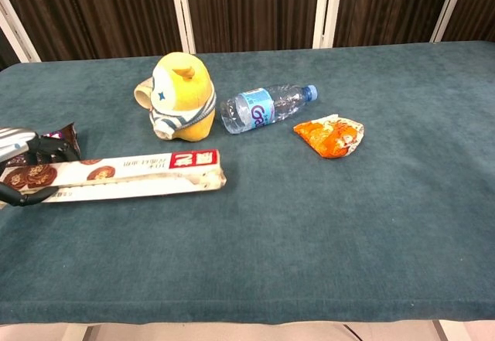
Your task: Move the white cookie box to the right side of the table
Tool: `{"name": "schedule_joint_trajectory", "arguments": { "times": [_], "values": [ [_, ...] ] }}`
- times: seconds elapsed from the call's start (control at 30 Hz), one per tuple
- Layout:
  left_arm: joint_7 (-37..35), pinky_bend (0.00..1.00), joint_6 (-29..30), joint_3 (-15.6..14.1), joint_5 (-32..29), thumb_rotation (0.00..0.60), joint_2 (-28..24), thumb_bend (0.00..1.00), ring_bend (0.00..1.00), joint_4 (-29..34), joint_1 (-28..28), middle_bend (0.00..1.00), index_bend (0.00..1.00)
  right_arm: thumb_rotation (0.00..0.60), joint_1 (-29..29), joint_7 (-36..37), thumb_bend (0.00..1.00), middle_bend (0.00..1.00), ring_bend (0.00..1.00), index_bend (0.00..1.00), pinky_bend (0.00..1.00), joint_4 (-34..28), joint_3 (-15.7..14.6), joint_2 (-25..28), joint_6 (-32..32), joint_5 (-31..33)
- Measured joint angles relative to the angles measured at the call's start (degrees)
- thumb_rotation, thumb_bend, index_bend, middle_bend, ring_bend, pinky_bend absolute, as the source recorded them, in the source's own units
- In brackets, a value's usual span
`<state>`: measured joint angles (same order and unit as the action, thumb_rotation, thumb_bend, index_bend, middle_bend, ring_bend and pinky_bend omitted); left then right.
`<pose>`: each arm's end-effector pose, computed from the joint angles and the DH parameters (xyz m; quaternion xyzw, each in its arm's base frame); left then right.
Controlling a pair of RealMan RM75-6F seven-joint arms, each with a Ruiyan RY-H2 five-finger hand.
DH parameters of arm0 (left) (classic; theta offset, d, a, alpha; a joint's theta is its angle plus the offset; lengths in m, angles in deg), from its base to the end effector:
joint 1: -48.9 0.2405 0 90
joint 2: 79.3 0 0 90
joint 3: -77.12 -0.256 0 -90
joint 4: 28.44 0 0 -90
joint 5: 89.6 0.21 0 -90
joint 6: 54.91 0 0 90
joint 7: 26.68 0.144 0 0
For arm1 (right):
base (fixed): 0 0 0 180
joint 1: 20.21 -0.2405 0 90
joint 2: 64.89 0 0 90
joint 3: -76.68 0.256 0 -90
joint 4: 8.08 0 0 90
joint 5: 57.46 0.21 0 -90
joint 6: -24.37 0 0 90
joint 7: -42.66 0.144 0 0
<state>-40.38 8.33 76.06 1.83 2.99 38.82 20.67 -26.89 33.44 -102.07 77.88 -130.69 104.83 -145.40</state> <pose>-0.2855 0.2938 0.0340 -0.7460 -0.3890 -0.3641 0.3995 -0.2986 -0.1828 0.1305 0.6541 -0.3665 0.3427 0.5660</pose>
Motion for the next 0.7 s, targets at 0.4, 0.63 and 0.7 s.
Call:
{"name": "schedule_joint_trajectory", "arguments": {
  "times": [0.4, 0.63, 0.7],
  "values": [
    [5.7, 0.63, 4.7, 1.5, 2.4, 0.600, -2.7, 0.41, 0.52, 13.0, -1.1, 0.62, 0.57, 0.600, -8.7, -3.9, 0.23, 0.00, 0.00, 0.00, 0.00, -6.3, 4.9, -0.8, -6.6, -1.7],
    [20.3, 0.63, 3.0, 4.0, 0.0, 0.600, -2.8, 0.40, 0.52, 21.5, -2.8, 0.62, 0.56, 0.600, -19.2, -6.9, 0.23, 0.00, 0.00, 0.00, 0.00, -15.3, 10.1, -0.8, -21.3, 7.7],
    [23.6, 0.63, 2.3, 4.6, -0.9, 0.600, -2.7, 0.40, 0.52, 23.7, -3.3, 0.62, 0.56, 0.600, -22.0, -7.9, 0.23, 0.00, 0.00, 0.00, 0.00, -17.1, 11.1, -0.9, -25.3, 11.6]
  ]
}}
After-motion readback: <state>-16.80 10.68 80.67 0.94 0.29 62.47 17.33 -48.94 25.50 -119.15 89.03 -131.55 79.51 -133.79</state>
